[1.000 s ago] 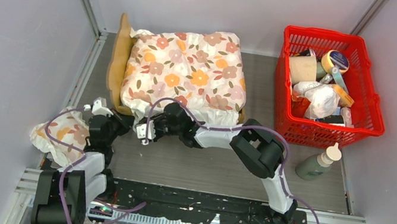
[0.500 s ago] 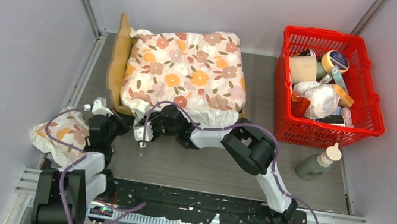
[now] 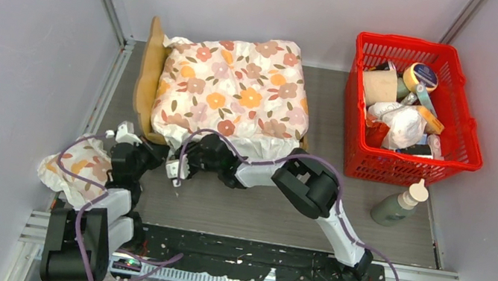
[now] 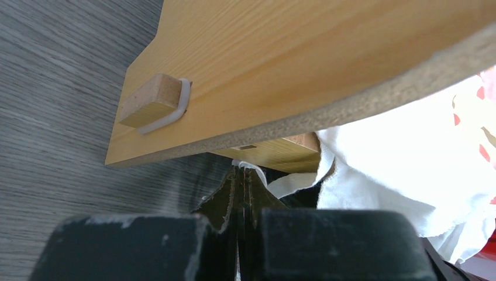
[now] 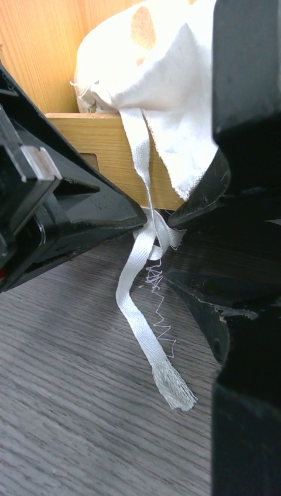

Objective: Set up the pet bed
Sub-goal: Tie the ropes to the bed frame.

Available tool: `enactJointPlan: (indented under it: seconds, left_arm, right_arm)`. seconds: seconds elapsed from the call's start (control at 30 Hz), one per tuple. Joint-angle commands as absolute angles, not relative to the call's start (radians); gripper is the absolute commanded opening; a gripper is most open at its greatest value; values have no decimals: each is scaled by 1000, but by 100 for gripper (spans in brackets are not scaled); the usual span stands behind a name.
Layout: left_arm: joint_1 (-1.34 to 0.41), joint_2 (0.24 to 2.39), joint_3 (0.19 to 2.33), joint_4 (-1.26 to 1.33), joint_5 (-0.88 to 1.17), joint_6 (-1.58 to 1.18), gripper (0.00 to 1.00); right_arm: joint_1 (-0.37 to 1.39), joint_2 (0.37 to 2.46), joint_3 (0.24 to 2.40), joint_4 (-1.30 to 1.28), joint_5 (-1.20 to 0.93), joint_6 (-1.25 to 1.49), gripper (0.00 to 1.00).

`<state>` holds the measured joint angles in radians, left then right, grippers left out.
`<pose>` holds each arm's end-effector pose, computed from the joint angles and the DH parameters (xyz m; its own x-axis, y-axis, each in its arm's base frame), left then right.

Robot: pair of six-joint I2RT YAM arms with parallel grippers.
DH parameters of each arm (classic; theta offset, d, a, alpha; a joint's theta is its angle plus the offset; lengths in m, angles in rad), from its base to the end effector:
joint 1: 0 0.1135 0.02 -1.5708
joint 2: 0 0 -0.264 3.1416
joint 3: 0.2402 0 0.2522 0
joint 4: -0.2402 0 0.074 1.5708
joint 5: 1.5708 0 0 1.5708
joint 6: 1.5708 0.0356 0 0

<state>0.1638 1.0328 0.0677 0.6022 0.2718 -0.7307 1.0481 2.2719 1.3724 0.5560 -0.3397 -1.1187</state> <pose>0.1740 0.0191 0.1345 -0.3213 -0.7047 -0.6326 -0.1663 0.6996 -0.6949 0.2348 0.4313 0.1245 0.8023 -0.3064 -0.5123 -0.5766 -0.1756 -0.7980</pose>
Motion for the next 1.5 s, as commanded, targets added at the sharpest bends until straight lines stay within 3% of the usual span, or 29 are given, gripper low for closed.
enactJointPlan:
  seconds: [0.0, 0.13, 0.27, 0.37, 0.4, 0.53, 0.77, 0.97, 1.23, 1.47]
  left_arm:
    - [170, 1037, 107, 661, 286, -736, 0]
    - [172, 1040, 104, 662, 285, -736, 0]
    - [171, 1041, 107, 661, 286, -738, 0]
    - [172, 1043, 106, 662, 286, -739, 0]
    - [172, 1041, 107, 662, 286, -739, 0]
    - [172, 1039, 117, 634, 291, -736, 0]
    - [172, 899, 97, 468, 191, -808, 38]
    - [170, 722, 94, 232, 16, -795, 35]
    - [171, 759, 111, 180, 145, -778, 31]
    - [170, 747, 82, 229, 190, -719, 35]
  right_arm:
    - [1037, 2283, 1420, 658, -271, -1115, 40]
    - [1036, 2294, 1417, 688, -246, -1120, 38]
    - [1037, 2312, 1415, 739, -194, -1119, 29]
    - [1037, 2317, 1406, 792, -175, -1101, 8]
    - [1037, 2320, 1403, 805, -166, -1098, 6]
    - [1035, 2314, 1386, 846, -154, -1075, 5]
    - [1033, 2258, 1319, 868, -184, -1018, 5]
    - [1032, 2220, 1290, 886, -206, -987, 5]
    - [1032, 2160, 1284, 892, -195, -927, 5]
    - [1032, 2125, 1273, 897, -176, -902, 5]
